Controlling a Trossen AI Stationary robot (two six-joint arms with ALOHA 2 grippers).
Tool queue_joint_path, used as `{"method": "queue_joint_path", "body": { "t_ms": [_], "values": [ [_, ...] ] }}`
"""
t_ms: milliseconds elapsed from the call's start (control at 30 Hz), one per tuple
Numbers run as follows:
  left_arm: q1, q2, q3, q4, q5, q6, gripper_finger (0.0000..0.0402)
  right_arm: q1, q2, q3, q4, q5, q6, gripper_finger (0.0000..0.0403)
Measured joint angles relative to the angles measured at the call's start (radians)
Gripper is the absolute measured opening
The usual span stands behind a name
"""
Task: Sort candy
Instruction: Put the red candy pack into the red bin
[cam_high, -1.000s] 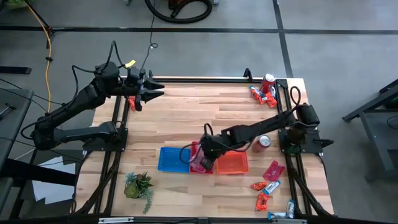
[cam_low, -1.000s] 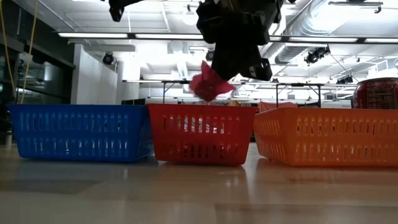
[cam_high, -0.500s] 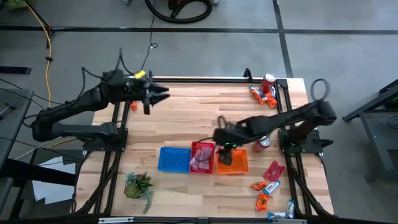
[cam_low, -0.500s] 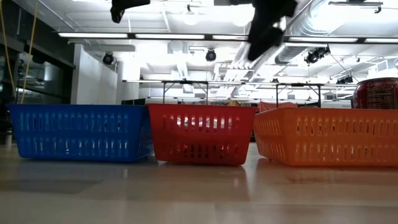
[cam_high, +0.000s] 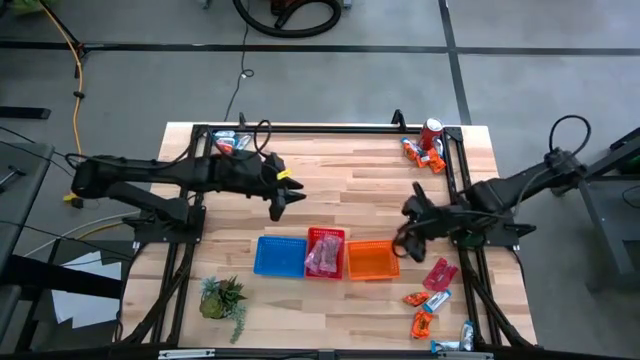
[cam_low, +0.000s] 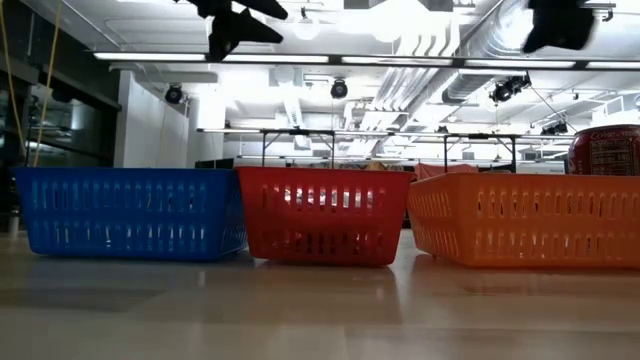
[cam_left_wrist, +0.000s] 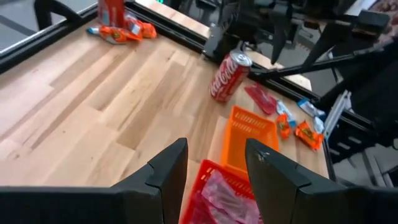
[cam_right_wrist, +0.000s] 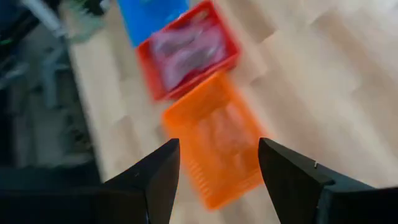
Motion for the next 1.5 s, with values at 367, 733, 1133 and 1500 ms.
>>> {"method": "queue_joint_path", "body": {
  "t_ms": [367, 733, 1133, 1500],
  "values": [
    [0.007, -0.034, 0.003, -0.004, -0.015, 0.026, 0.0149, 0.265, 0.089, -0.236, 0.137, -0.267, 0.692, 0.0213],
    [0.065, -0.091, 0.003, -0.003, -0.003, 0.111, 0.0149, 0.384, 0.214, -0.392, 0.106, -0.371, 1.223, 0.0213],
    [0.072, -0.179, 0.003, -0.006, -0.002, 0.249, 0.0149, 0.380, 0.331, -0.395, 0.073, -0.384, 1.302, 0.0213],
    [0.078, -0.236, 0.003, -0.009, -0.008, 0.273, 0.0149, 0.381, 0.391, -0.344, 0.056, -0.388, 1.148, 0.0037]
  ]
}}
